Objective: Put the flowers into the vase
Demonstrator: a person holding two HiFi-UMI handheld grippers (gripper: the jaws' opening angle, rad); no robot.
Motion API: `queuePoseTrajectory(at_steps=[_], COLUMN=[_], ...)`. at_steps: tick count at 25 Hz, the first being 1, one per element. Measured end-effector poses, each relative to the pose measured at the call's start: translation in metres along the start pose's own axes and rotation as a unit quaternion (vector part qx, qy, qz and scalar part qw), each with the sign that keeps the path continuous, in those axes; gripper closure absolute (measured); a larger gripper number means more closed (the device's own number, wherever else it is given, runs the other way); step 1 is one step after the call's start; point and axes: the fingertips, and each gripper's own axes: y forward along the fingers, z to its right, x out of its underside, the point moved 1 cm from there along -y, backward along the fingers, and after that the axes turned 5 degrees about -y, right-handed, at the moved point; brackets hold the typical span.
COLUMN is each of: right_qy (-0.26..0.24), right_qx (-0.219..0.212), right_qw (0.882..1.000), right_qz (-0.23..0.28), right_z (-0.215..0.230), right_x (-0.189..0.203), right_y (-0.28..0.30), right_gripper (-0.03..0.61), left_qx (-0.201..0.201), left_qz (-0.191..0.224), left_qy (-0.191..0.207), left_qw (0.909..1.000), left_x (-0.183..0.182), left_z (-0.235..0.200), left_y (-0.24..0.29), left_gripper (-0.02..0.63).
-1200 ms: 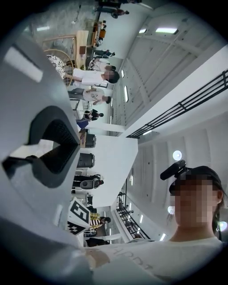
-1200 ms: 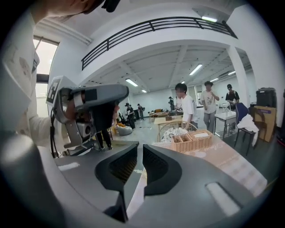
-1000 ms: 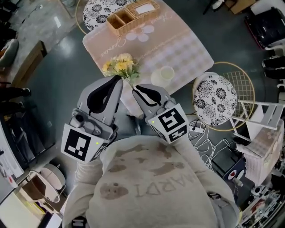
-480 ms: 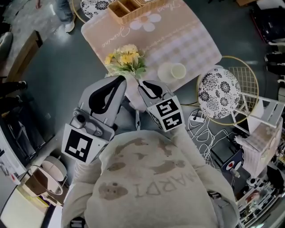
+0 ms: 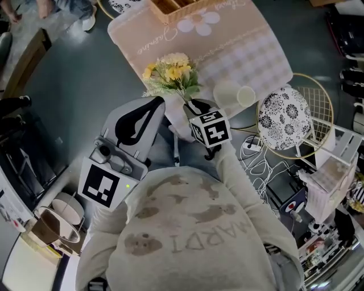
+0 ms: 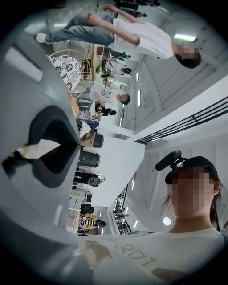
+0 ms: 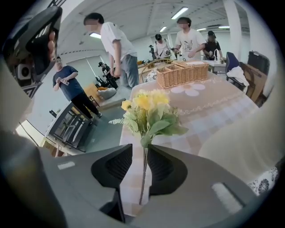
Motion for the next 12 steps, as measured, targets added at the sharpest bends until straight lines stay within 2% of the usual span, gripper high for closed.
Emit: queuePoseTrajectory(at_steps=[7, 12], right_qy=[0.013, -0.001], right_qx=[0.003, 0.021], right_qw=[0.997, 0.993], right_qz=[-0.071, -0.115], right_z=[0.008, 0.012], right_x=[0.003, 0.0], right_y=[0.032, 0.045], right_gripper=[0.422, 0.448], left_qx=[-0.005, -0.015], left_qz=[-0.007, -0.011], left_qy=[-0.013, -0.02], left_qw=[0.9999, 0.9996], left_x=[0.009, 0.012], left_z=[-0.02, -0.036], left_y=[-0.005, -0.01], left_gripper=[0.614, 0.614])
